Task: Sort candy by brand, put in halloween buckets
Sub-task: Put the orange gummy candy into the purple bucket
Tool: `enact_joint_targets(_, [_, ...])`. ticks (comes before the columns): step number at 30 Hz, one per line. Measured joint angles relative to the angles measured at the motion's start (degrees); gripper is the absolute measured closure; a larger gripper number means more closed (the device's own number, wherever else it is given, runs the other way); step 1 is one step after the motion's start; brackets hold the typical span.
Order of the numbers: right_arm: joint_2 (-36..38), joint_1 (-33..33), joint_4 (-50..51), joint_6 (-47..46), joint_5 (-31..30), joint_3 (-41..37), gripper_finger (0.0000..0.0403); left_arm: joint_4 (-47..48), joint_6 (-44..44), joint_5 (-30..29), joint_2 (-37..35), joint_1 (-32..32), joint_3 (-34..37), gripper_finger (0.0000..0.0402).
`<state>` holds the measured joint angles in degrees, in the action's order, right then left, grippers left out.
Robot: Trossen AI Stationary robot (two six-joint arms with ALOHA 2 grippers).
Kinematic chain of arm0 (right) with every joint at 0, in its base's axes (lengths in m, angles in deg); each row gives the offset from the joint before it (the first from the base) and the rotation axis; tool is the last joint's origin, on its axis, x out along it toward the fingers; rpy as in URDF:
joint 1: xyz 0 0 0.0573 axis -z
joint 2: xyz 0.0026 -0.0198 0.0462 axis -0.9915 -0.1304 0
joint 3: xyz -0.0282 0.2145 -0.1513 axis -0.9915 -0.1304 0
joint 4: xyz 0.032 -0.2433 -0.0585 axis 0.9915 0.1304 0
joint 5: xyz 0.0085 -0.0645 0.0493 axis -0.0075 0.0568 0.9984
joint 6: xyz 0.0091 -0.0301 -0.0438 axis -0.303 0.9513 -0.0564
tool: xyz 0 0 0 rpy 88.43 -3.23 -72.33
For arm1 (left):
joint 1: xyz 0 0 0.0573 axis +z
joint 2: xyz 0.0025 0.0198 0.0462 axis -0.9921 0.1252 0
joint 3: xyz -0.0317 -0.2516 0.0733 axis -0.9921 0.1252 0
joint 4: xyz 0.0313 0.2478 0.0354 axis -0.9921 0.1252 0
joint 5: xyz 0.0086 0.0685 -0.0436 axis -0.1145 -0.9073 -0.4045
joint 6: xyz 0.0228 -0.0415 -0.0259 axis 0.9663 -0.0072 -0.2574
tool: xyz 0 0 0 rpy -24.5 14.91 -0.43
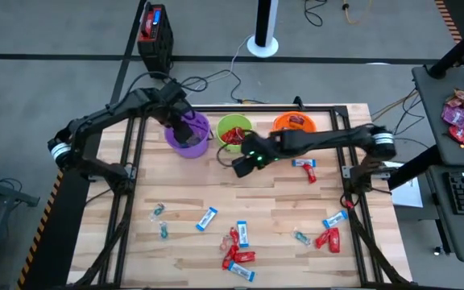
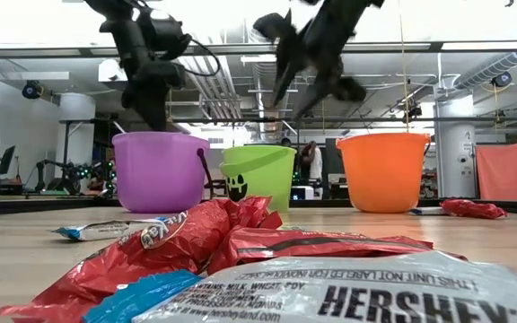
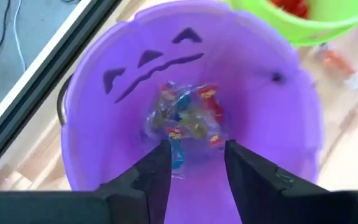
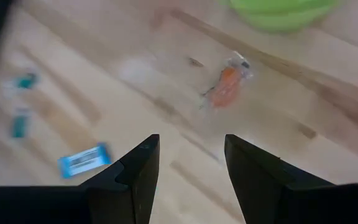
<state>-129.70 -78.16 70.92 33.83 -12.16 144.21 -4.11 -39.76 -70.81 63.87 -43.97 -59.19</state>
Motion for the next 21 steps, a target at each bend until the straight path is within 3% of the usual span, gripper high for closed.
enact_joint_targets(8, [-12.12, -0.14, -3.76, 2.03, -1.51, 0.00, 0.0229, -0.44, -5.92, 2.65, -9.21, -2.52, 0.00, 0.0268])
enact_joint_targets(21, [-20.28, -0.21, -12.15, 3.98, -6.08, 0.00, 0.0229, -4.25, -11.41, 1.52, -20.82, -3.22, -0.02, 0.0273])
